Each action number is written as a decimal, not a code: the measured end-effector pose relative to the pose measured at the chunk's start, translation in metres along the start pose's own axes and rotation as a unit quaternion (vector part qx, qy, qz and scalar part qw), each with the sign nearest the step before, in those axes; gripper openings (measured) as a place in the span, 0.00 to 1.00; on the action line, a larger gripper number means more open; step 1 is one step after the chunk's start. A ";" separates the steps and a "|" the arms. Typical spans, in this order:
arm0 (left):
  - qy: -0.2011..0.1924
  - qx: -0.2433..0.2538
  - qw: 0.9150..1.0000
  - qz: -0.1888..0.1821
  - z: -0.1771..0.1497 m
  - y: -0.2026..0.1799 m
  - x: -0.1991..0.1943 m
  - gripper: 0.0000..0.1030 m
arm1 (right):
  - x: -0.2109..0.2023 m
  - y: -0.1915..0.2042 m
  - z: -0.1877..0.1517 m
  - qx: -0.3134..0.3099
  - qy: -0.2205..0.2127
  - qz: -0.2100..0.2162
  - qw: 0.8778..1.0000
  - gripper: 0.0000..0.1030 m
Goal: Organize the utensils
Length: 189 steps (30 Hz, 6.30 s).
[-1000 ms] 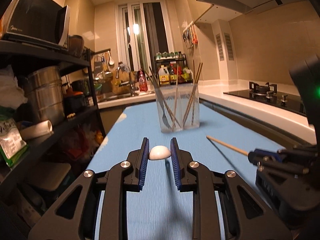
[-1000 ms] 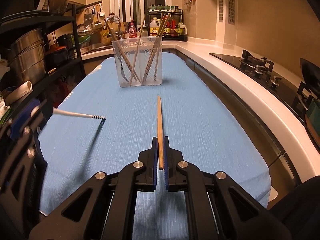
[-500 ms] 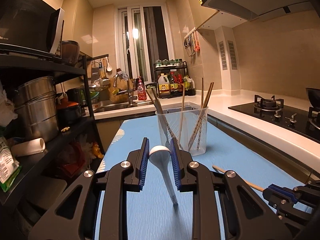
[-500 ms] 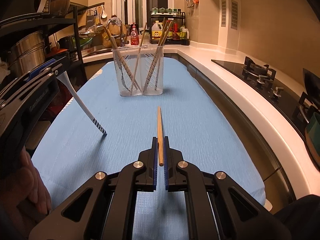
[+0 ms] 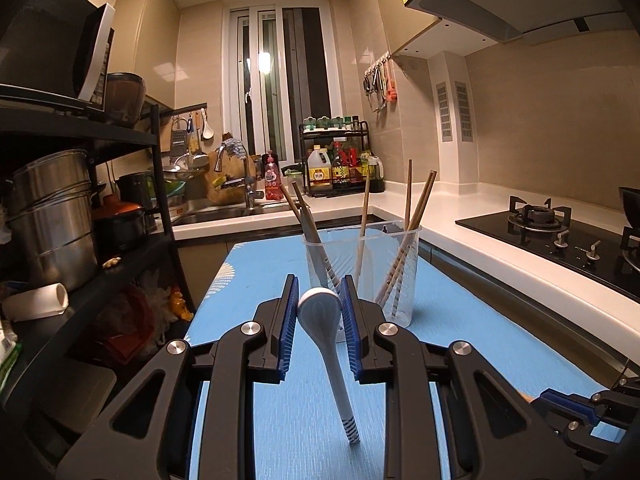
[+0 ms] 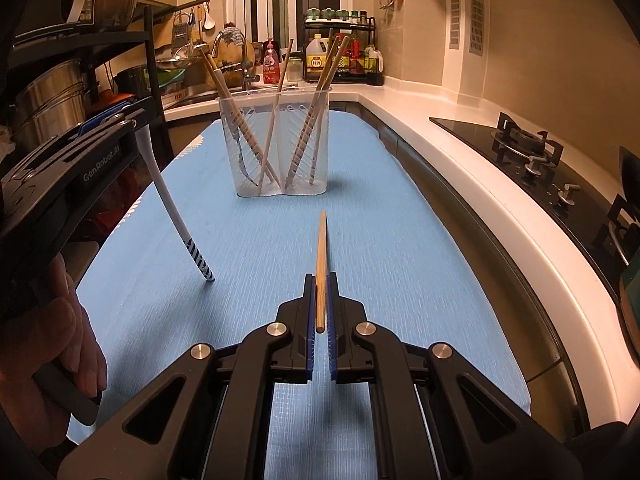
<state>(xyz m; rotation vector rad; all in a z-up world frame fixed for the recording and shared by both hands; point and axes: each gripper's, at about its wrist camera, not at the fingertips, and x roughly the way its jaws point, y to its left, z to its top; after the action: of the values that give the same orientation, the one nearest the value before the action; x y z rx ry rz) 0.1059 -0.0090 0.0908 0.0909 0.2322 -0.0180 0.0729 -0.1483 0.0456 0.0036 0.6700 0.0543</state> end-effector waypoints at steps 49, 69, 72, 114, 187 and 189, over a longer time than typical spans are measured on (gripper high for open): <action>0.155 -0.025 0.987 -0.044 0.122 0.040 0.047 0.20 | -0.051 -0.011 0.236 -0.052 -0.022 0.059 0.997 0.05; 0.107 -0.028 0.991 -0.074 0.234 0.035 0.107 0.20 | -0.008 0.010 0.345 -0.046 -0.057 0.078 0.994 0.05; 0.107 -0.024 0.991 -0.076 0.230 0.029 0.133 0.20 | 0.020 0.011 0.335 -0.050 -0.048 0.075 0.995 0.05; 0.148 -0.079 0.986 -0.022 0.018 0.031 0.055 0.93 | 0.030 -0.036 0.109 0.007 -0.075 -0.026 0.997 0.90; 0.148 -0.084 0.985 -0.026 0.000 0.028 0.057 0.93 | 0.036 -0.026 0.101 -0.009 -0.072 -0.036 0.997 0.90; 0.149 -0.084 0.985 -0.028 0.000 0.027 0.057 0.93 | 0.037 -0.026 0.101 -0.010 -0.071 -0.035 0.997 0.90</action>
<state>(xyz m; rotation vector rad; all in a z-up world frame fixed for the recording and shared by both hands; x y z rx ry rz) 0.1626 0.0179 0.0800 -0.0814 0.5347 -0.0406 0.1654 -0.1712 0.1010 -0.0344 0.5263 -0.0070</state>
